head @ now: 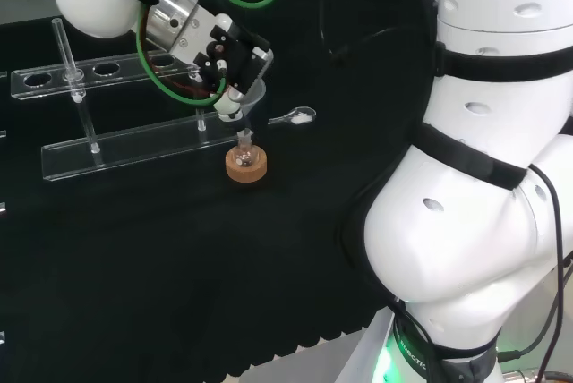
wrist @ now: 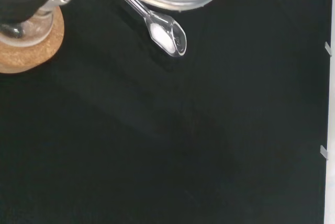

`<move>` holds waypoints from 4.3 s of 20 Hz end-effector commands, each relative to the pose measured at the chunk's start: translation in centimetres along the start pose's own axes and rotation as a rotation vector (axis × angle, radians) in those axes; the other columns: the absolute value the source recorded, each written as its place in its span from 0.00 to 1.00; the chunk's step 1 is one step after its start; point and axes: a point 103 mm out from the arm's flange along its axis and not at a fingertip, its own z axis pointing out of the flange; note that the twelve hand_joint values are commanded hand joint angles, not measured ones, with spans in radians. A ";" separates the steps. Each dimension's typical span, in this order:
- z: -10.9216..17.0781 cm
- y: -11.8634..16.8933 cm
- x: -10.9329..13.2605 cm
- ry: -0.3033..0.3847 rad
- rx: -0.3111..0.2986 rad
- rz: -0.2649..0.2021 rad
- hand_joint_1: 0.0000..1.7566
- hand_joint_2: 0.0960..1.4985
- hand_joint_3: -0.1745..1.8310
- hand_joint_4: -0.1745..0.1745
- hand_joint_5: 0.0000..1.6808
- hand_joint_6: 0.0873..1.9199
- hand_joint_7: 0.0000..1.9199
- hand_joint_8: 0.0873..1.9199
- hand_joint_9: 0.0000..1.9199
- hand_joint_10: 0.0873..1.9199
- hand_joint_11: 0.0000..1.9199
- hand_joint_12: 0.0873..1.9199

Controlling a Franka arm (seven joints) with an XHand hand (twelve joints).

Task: Place the funnel on the round-bottom flask.

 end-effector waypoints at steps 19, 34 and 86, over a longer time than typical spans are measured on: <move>-0.2 0.7 -1.3 0.012 0.019 0.025 0.56 0.74 0.09 1.00 0.55 0.55 0.58 0.30 0.75 0.06 0.43 0.56; 0.3 0.7 -0.7 0.016 -0.009 -0.009 0.56 0.74 0.09 1.00 0.55 0.55 0.58 0.30 0.75 0.05 0.43 0.56; 2.8 3.3 1.1 -0.028 0.037 -0.035 0.56 0.74 0.09 1.00 0.55 0.55 0.57 0.31 0.75 0.05 0.43 0.56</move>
